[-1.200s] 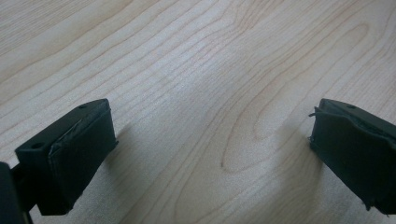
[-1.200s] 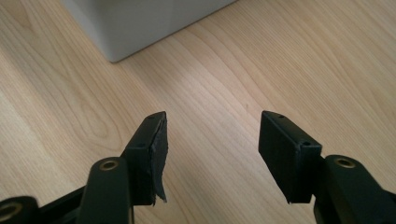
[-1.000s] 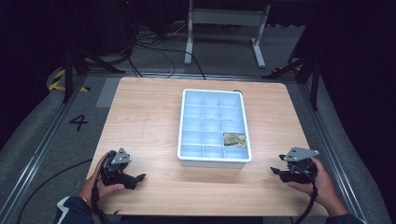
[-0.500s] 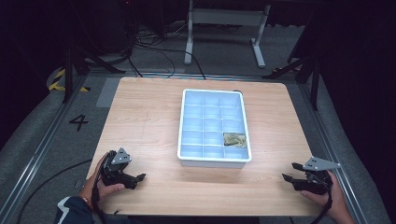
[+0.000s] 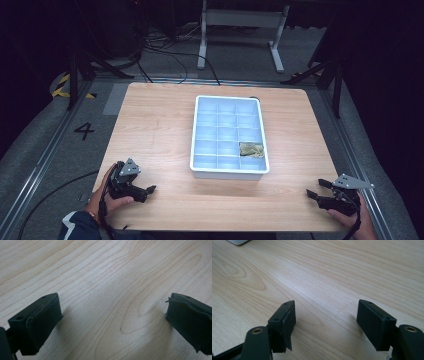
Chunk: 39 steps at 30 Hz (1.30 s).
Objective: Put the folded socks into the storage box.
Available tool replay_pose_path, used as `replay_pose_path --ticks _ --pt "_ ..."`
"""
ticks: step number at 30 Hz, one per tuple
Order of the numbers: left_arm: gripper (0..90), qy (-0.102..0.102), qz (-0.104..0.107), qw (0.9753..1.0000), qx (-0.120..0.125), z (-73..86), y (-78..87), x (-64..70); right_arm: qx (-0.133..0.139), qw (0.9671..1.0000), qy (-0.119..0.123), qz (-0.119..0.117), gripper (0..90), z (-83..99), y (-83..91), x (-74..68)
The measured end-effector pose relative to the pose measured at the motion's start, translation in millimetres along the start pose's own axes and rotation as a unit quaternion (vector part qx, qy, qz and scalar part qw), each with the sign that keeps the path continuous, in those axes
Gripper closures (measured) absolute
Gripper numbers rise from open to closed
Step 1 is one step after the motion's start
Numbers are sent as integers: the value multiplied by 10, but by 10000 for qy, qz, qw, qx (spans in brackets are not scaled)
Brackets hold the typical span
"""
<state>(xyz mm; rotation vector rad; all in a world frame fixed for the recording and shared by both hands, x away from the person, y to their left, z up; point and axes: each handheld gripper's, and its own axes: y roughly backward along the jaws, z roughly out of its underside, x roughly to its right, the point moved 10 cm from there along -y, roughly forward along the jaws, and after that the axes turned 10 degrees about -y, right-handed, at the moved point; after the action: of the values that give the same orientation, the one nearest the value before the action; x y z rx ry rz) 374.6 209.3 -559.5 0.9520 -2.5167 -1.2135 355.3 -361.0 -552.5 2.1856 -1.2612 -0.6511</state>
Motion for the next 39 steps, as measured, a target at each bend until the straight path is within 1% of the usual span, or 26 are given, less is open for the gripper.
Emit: replay_pose_path --ticks 1,6,9,13,17,34,35,36,37,39 --pt "2 0 -2 10000 0 0 0 -1 -8 10000 18 18 309 2 -2 6" --pt "2 75 -29 10000 -2 -6 -6 3 -25 9999 -49 88 272 2 -7 20" --pt "0 35 -36 10000 -2 -11 -10 -8 -25 9999 -66 126 261 1 -9 30" --pt "0 38 -40 10000 -4 -11 -10 -8 -20 9998 -99 150 261 0 -9 35" --pt "1 89 -104 9999 -8 -13 -10 -11 -8 9998 -114 169 261 -3 -9 39" --pt "1 109 -116 9999 -23 -14 -14 -22 -7 9998 -125 181 261 -6 -11 44" --pt "1 52 -127 9999 -26 -17 -14 -37 0 9998 -129 182 261 -5 -10 44" --pt "1 134 -91 9999 9 -23 -26 -29 -4 9997 -137 185 261 -3 -8 43" --pt "1 130 -124 9998 0 -25 -27 -43 -12 9997 -126 196 261 1 -5 45" --pt "1 149 -112 9998 9 -33 -34 -46 -14 9997 -139 208 260 5 0 44"
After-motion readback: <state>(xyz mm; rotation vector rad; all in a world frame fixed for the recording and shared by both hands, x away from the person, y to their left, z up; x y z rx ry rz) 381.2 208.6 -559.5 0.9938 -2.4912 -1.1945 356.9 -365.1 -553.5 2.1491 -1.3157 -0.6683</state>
